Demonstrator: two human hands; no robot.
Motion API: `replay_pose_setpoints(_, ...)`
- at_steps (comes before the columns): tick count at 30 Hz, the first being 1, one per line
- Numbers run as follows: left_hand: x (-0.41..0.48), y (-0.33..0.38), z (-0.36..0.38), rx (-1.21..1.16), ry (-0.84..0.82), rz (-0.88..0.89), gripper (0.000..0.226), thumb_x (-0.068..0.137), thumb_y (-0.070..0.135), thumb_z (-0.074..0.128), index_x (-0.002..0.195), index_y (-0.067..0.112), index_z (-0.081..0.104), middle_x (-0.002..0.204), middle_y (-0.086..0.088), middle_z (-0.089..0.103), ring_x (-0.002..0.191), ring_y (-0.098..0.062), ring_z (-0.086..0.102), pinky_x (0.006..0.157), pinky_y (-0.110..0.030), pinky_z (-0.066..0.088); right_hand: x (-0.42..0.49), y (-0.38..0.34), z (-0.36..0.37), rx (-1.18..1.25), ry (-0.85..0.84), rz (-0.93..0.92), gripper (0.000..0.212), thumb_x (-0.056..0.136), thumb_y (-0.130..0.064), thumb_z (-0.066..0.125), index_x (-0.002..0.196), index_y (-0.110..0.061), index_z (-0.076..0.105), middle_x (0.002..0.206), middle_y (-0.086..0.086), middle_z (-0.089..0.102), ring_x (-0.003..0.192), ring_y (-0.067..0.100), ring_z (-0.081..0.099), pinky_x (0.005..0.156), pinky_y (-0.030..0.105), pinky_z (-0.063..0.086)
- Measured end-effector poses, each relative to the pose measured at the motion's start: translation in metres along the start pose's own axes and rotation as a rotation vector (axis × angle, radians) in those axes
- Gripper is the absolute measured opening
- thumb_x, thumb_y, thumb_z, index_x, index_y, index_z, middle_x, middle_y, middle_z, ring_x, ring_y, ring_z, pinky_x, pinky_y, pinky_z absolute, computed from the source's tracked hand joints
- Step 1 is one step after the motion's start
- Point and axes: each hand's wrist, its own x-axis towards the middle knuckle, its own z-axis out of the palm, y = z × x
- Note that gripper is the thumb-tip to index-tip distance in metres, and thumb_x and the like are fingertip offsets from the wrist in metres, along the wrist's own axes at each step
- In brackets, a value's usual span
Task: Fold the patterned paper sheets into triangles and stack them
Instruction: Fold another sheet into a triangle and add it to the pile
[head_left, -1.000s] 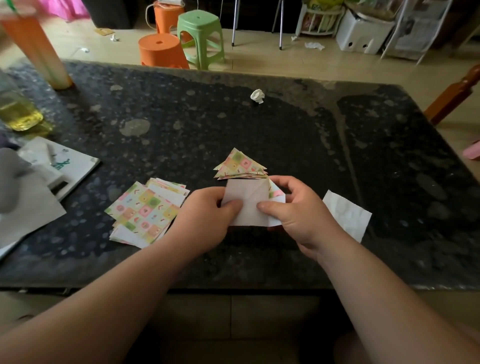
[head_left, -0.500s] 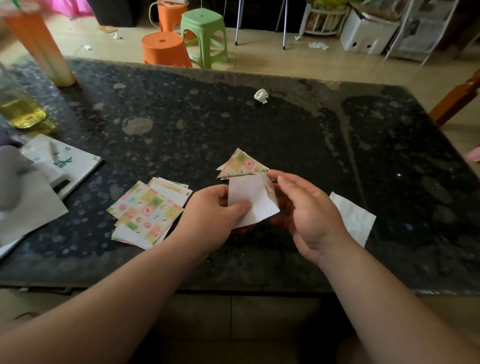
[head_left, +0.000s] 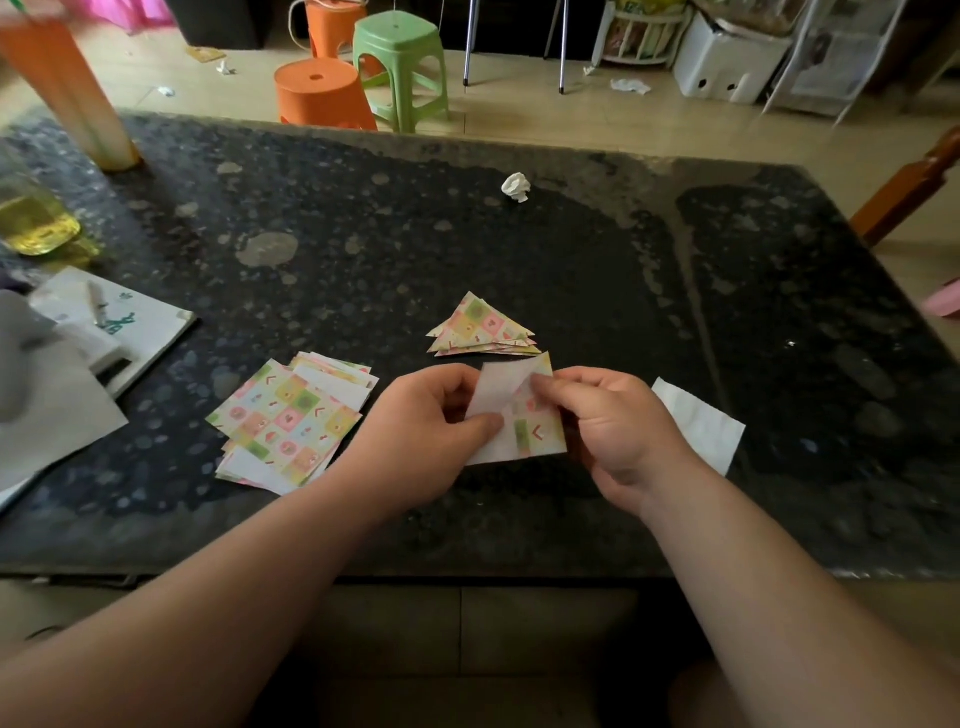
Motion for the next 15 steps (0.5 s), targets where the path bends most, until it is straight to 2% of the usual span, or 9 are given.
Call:
replay_pose_setpoints(3, -0.001, 0.004, -0.004, -0.194, -0.071, -0.028, 0.013, 0.095, 0.017, 0.07, 0.105, 0.024, 0.073, 0.1, 0.003, 0.078, 0.095, -0.019, 0.075, 0.089, -0.049, 0.059, 0.0, -0.002, -0.001, -0.121, -0.024, -0.024, 0.015, 0.098, -0.024, 0.068, 0.094, -0.014, 0.078, 0.088, -0.001, 0.08, 0.086, 0.014, 0.077, 0.079, 0.036, 0.062)
replay_pose_setpoints(5, -0.002, 0.007, -0.005, -0.293, -0.076, -0.05, 0.015, 0.095, 0.03, 0.067, 0.105, 0.02, 0.072, 0.096, 0.001, 0.078, 0.089, -0.018, 0.075, 0.078, -0.039, 0.061, 0.0, -0.002, -0.001, -0.173, -0.052, -0.031, 0.018, 0.1, -0.025, 0.066, 0.092, -0.015, 0.079, 0.089, -0.001, 0.079, 0.088, 0.016, 0.077, 0.081, 0.037, 0.061)
replay_pose_setpoints(7, 0.0, 0.009, -0.007, -0.408, -0.113, -0.1, 0.047, 0.09, 0.053, 0.054, 0.106, 0.012, 0.07, 0.091, -0.006, 0.075, 0.078, -0.019, 0.07, 0.064, -0.03, 0.055, -0.002, -0.001, -0.001, -0.25, -0.078, -0.052, 0.023, 0.101, -0.026, 0.063, 0.087, -0.017, 0.079, 0.086, 0.0, 0.078, 0.09, 0.02, 0.075, 0.083, 0.038, 0.06)
replay_pose_setpoints(8, 0.001, 0.009, -0.007, -0.471, -0.137, -0.127, 0.062, 0.088, 0.062, 0.047, 0.107, 0.007, 0.07, 0.092, -0.012, 0.073, 0.077, -0.023, 0.068, 0.063, -0.031, 0.053, -0.003, -0.001, -0.001, -0.295, -0.094, -0.067, 0.026, 0.102, -0.026, 0.061, 0.086, -0.017, 0.079, 0.085, 0.0, 0.078, 0.09, 0.02, 0.074, 0.083, 0.039, 0.058)
replay_pose_setpoints(9, 0.003, 0.01, -0.007, -0.51, -0.149, -0.148, 0.068, 0.089, 0.065, 0.043, 0.106, 0.005, 0.07, 0.092, -0.016, 0.072, 0.077, -0.027, 0.066, 0.065, -0.034, 0.052, -0.005, -0.001, 0.0, -0.331, -0.116, -0.083, 0.027, 0.103, -0.026, 0.059, 0.087, -0.017, 0.079, 0.084, 0.001, 0.077, 0.088, 0.019, 0.073, 0.082, 0.039, 0.057)
replay_pose_setpoints(10, 0.004, 0.009, -0.006, -0.517, -0.138, -0.158, 0.063, 0.094, 0.06, 0.044, 0.104, 0.004, 0.071, 0.09, -0.017, 0.072, 0.076, -0.029, 0.065, 0.066, -0.035, 0.051, -0.006, -0.001, 0.0, -0.363, -0.144, -0.1, 0.027, 0.103, -0.026, 0.058, 0.089, -0.017, 0.079, 0.084, 0.002, 0.077, 0.085, 0.017, 0.072, 0.08, 0.037, 0.056)
replay_pose_setpoints(12, 0.004, 0.007, -0.002, -0.443, -0.094, -0.137, 0.034, 0.103, 0.034, 0.053, 0.099, 0.007, 0.074, 0.082, -0.013, 0.071, 0.071, -0.024, 0.063, 0.063, -0.031, 0.052, -0.01, -0.002, 0.001, -0.447, -0.197, -0.144, 0.026, 0.103, -0.025, 0.058, 0.091, -0.017, 0.078, 0.085, 0.001, 0.076, 0.079, 0.011, 0.068, 0.075, 0.033, 0.053)
replay_pose_setpoints(13, 0.003, 0.005, 0.0, -0.403, -0.087, -0.122, 0.022, 0.101, 0.022, 0.059, 0.096, 0.009, 0.076, 0.079, -0.011, 0.07, 0.069, -0.02, 0.062, 0.061, -0.028, 0.053, -0.011, -0.002, 0.001, -0.487, -0.218, -0.168, 0.025, 0.103, -0.025, 0.058, 0.09, -0.017, 0.078, 0.084, 0.001, 0.075, 0.077, 0.011, 0.067, 0.074, 0.032, 0.052)
replay_pose_setpoints(15, 0.003, 0.003, 0.001, -0.372, -0.102, -0.113, 0.01, 0.093, 0.015, 0.069, 0.09, 0.012, 0.079, 0.08, -0.008, 0.071, 0.069, -0.016, 0.063, 0.064, -0.028, 0.054, -0.012, -0.003, 0.002, -0.533, -0.253, -0.184, 0.025, 0.103, -0.024, 0.058, 0.088, -0.021, 0.077, 0.083, -0.003, 0.075, 0.08, 0.012, 0.068, 0.074, 0.033, 0.053)
